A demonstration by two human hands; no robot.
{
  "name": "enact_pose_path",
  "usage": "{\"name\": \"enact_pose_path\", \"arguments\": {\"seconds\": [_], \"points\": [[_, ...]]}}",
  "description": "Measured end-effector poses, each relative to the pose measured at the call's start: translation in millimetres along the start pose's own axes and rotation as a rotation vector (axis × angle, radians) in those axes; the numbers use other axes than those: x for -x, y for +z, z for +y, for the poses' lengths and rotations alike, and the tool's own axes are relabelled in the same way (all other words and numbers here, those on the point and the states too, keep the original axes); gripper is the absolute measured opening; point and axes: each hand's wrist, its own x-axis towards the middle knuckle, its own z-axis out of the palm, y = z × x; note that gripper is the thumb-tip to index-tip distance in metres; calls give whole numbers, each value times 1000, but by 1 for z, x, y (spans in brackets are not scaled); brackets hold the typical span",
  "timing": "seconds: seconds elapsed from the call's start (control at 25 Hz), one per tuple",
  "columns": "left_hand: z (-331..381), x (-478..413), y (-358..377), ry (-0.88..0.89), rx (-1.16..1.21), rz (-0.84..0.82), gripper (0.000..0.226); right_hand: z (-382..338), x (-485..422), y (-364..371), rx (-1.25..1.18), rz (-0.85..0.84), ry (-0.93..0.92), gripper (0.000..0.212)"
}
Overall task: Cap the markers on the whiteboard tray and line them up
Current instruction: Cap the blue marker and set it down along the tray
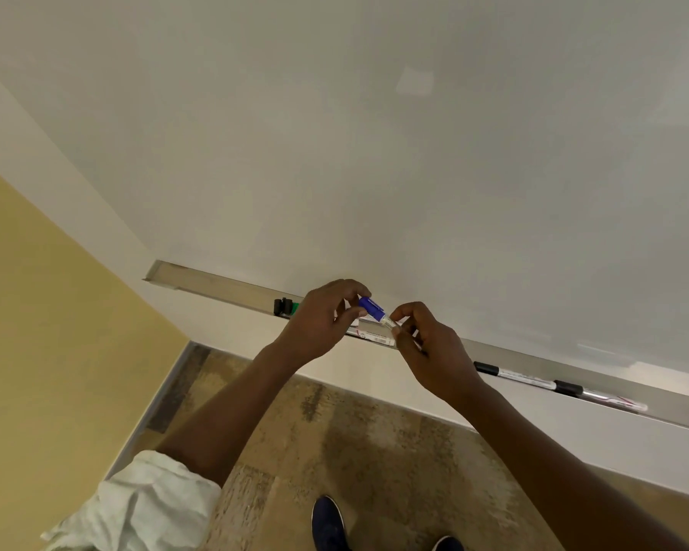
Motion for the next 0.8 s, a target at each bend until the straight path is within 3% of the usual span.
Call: {"name": "enact_pose_path", "arguments": {"seconds": [0.12, 0.24, 0.4, 0.48, 0.64, 0.8], "points": [[28, 6, 18, -405, 792, 105, 13, -1, 6, -2, -21, 13, 64, 22], [54, 13, 40, -623, 1279, 169, 35, -7, 17, 4, -75, -9, 58, 27], [75, 22, 57, -711, 1694, -221, 96, -16, 24, 12, -143, -29, 35, 23], [84, 25, 60, -719, 1811, -308, 108, -17, 25, 13, -94, 8, 15, 22], [92, 14, 65, -886, 1780, -91, 92, -17, 22, 17, 82, 67, -34, 30], [88, 5, 65, -916, 1723, -39, 84, -15, 17, 24, 82, 109, -55, 28]]}}
